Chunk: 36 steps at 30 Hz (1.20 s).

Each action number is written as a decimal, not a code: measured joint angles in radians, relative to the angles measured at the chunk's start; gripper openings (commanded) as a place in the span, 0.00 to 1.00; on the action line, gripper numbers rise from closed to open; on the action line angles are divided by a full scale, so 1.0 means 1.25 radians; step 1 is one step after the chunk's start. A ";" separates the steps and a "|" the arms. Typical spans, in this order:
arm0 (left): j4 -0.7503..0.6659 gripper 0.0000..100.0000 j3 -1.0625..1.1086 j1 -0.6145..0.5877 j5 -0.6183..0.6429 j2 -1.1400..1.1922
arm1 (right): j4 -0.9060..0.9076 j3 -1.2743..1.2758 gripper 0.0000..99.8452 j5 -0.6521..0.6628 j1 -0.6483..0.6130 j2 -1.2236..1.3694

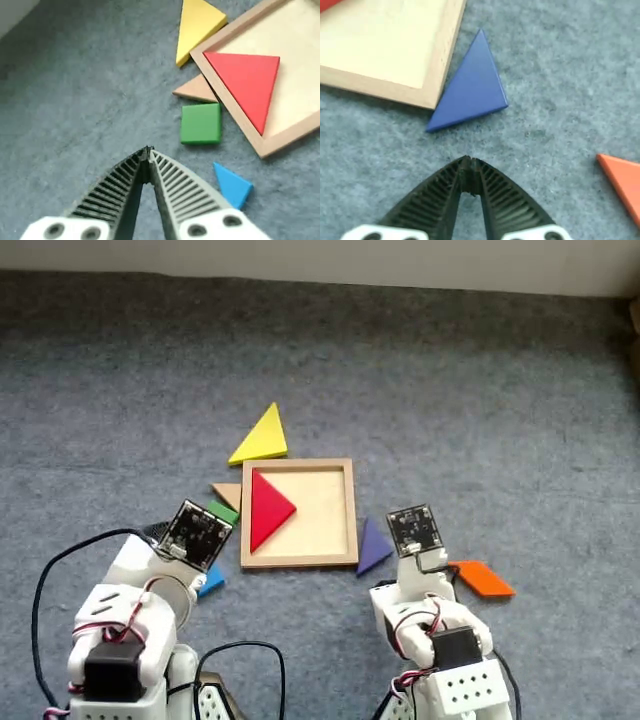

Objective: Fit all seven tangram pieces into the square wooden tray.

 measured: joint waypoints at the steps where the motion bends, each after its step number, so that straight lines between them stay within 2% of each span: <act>1: -0.009 0.01 -0.014 0.000 -0.009 0.001 | 0.000 0.000 0.01 0.000 0.001 0.001; 8: -0.026 0.01 -0.114 0.000 -0.021 0.004 | 0.000 0.002 0.01 0.000 0.004 0.001; 12: -0.026 0.01 -0.178 -0.001 -0.021 0.088 | 0.000 0.002 0.01 0.000 0.042 0.001; 14: -0.026 0.05 -0.227 -0.001 -0.021 0.168 | 0.000 0.002 0.01 0.000 0.065 0.001; 18: -0.026 0.21 -0.327 -0.001 -0.021 0.363 | 0.000 0.002 0.01 0.000 0.075 0.001; 20: -0.027 0.26 -0.373 -0.001 0.001 0.464 | 0.000 0.002 0.01 0.000 0.077 0.001; 24: -0.032 0.26 -0.468 0.000 0.055 0.640 | 0.000 0.002 0.01 0.000 0.077 0.001; 31: -0.128 0.27 -0.583 0.032 0.065 0.932 | 0.000 0.002 0.01 0.000 0.077 0.001; 36: -0.166 0.35 -0.696 0.085 0.120 1.144 | 0.000 0.002 0.01 0.000 0.077 0.001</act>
